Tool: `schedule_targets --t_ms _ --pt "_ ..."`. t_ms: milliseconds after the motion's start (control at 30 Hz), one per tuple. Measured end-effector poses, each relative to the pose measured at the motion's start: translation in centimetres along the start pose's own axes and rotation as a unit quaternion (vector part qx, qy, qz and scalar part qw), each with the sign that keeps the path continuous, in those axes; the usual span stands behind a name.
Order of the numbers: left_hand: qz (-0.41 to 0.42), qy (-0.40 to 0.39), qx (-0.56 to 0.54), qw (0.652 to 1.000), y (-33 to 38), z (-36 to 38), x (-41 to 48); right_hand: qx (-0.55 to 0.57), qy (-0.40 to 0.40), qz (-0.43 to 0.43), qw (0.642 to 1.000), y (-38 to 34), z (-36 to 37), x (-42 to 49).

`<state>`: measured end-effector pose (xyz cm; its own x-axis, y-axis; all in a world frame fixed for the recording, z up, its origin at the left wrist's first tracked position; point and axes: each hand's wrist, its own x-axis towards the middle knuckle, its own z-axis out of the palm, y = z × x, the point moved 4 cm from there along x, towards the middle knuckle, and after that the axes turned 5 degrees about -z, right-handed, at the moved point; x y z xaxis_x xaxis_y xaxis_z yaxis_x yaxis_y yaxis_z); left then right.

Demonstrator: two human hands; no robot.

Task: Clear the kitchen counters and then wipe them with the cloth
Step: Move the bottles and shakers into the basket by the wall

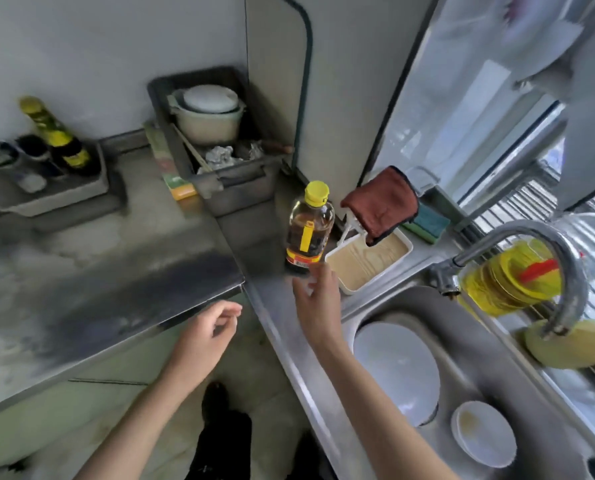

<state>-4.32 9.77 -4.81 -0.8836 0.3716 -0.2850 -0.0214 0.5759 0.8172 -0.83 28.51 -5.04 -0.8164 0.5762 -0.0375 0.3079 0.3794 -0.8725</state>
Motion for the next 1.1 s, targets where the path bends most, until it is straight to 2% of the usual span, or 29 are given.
schedule_targets --t_ms 100,233,300,367,500,600,700,833,900,1000,1100 --pt "0.014 -0.016 -0.001 1.0 -0.7 -2.9 1.7 -0.02 0.075 0.053 0.996 -1.8 2.3 2.6" --pt "0.024 -0.038 0.024 0.999 -2.9 -6.4 4.1 -0.01 0.215 0.129 0.968 -2.8 3.5 4.4" --pt "0.014 -0.06 0.035 0.998 -4.3 -7.6 5.3 0.005 0.269 0.129 0.954 -3.0 3.7 5.1" --pt "0.018 -0.084 0.047 0.995 -5.0 -8.6 6.5 -0.032 0.285 0.108 0.952 -3.6 3.8 5.7" --pt "0.023 -0.121 0.054 0.991 -5.4 -10.2 8.5 -0.136 0.197 0.022 0.971 -6.0 4.4 6.3" --pt "0.049 -0.122 0.063 0.989 -4.9 -11.3 10.2 -0.202 0.133 -0.029 0.97 -8.7 4.1 6.5" --pt "0.047 -0.117 0.02 0.992 -4.2 -12.4 11.8 -0.24 0.055 -0.094 0.964 -11.6 3.6 7.0" --pt "0.021 -0.093 -0.055 0.994 -2.9 -13.5 13.1 -0.193 -0.069 -0.154 0.967 -14.2 5.2 7.6" --pt "0.015 -0.097 -0.078 0.992 -2.5 -14.1 13.7 -0.171 -0.13 -0.2 0.956 -15.2 7.1 7.9" --pt "-0.009 -0.11 -0.11 0.988 -3.2 -15.9 14.7 -0.158 -0.182 -0.259 0.935 -16.3 10.1 9.0" --pt "-0.024 -0.085 -0.124 0.988 -4.6 -18.1 15.1 -0.132 -0.236 -0.285 0.92 -17.2 13.3 10.6"
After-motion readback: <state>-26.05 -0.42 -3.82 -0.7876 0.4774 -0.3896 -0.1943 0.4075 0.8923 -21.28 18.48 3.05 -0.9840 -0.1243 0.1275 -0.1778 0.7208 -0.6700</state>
